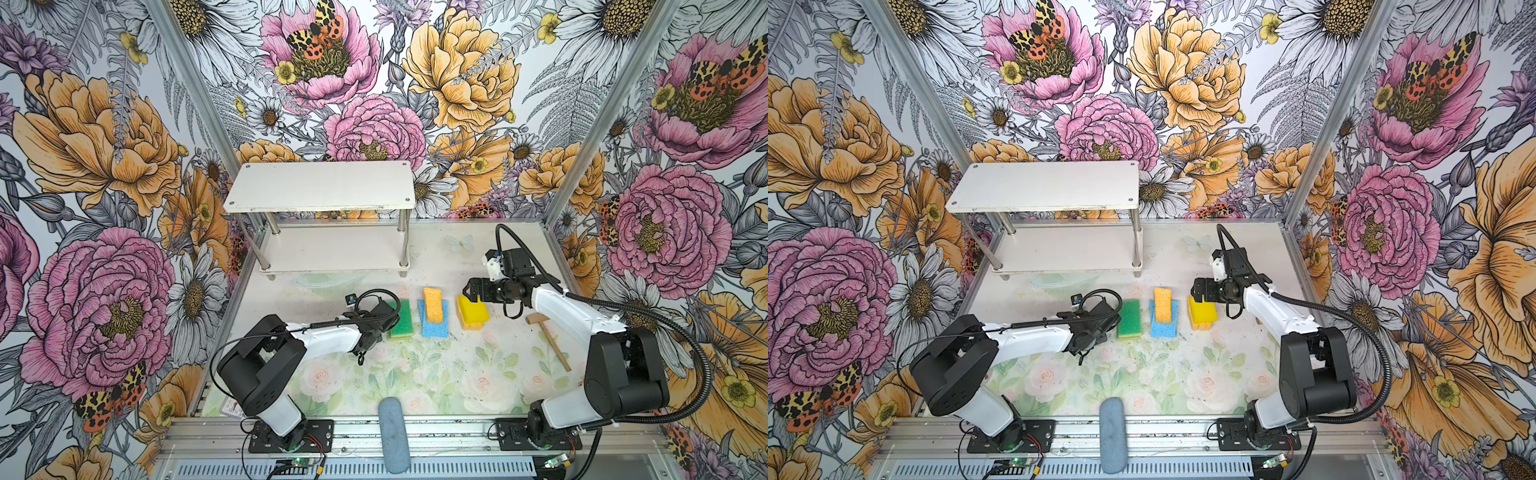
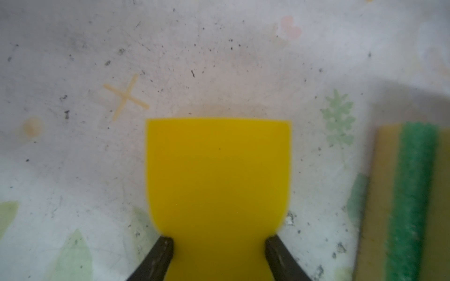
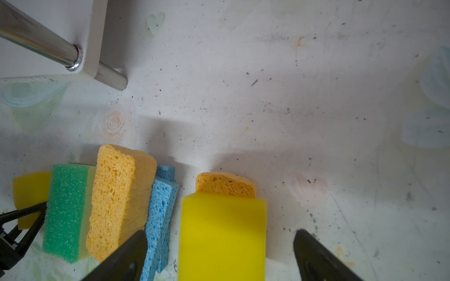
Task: Place and organize the cleaning sponges onto the shelf
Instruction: 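Lift the yellow sponge with the left gripper and carry it onto the shelf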
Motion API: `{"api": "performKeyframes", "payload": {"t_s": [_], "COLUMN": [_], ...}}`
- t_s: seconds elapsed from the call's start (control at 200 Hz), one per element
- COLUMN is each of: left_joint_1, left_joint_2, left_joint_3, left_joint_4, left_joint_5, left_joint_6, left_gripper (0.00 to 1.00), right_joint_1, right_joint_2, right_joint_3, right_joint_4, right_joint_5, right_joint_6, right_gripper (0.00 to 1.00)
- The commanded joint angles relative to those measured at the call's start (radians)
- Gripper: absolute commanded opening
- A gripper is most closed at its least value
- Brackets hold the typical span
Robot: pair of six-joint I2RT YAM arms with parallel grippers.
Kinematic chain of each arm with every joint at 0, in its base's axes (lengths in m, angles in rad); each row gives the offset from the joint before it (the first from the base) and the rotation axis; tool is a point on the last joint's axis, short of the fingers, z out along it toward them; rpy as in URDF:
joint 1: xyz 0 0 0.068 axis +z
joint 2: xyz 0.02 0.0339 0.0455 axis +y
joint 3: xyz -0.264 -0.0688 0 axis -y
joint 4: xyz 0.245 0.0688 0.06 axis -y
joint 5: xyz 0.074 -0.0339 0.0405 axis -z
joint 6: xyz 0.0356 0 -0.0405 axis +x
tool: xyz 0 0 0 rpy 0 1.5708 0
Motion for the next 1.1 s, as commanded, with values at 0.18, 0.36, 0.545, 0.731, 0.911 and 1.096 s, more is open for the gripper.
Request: {"api": "performKeyframes", "payload": {"t_s": [0.18,0.36,0.545,0.731,0.911,1.096], "left_joint_1": [0.010,0.029,0.079,0.134,0.186,0.189], "left_joint_2": [-0.029,-0.039,-0.034,-0.026,0.000,0.065], "left_joint_3": [0.083,0.187,0.263,0.301,0.347,0.437], "left_joint_4": [-0.048,-0.046,-0.016,0.073,0.144,0.158], "left_joint_5": [-0.094,-0.125,-0.103,-0.050,0.013,0.004], "left_joint_6": [0.149,0.294,0.408,0.506,0.560,0.605], "left_gripper": [0.44,0.44,0.44,0.44,0.44,0.45], "right_joint_1": [-0.006,-0.006,-0.006,-0.006,-0.006,-0.006], "right_joint_2": [0.024,0.027,0.024,0.028,0.036,0.041], "right_joint_3": [0.014,0.018,0.018,0.019,0.027,0.028], "right_joint_4": [0.012,0.012,0.012,0.012,0.012,0.012], "right_joint_5": [-0.012,-0.013,-0.013,-0.011,-0.012,-0.013], "right_joint_6": [0.017,0.020,0.022,0.021,0.031,0.038], "right_gripper": [0.96,0.95,0.95,0.95,0.95,0.95]}}
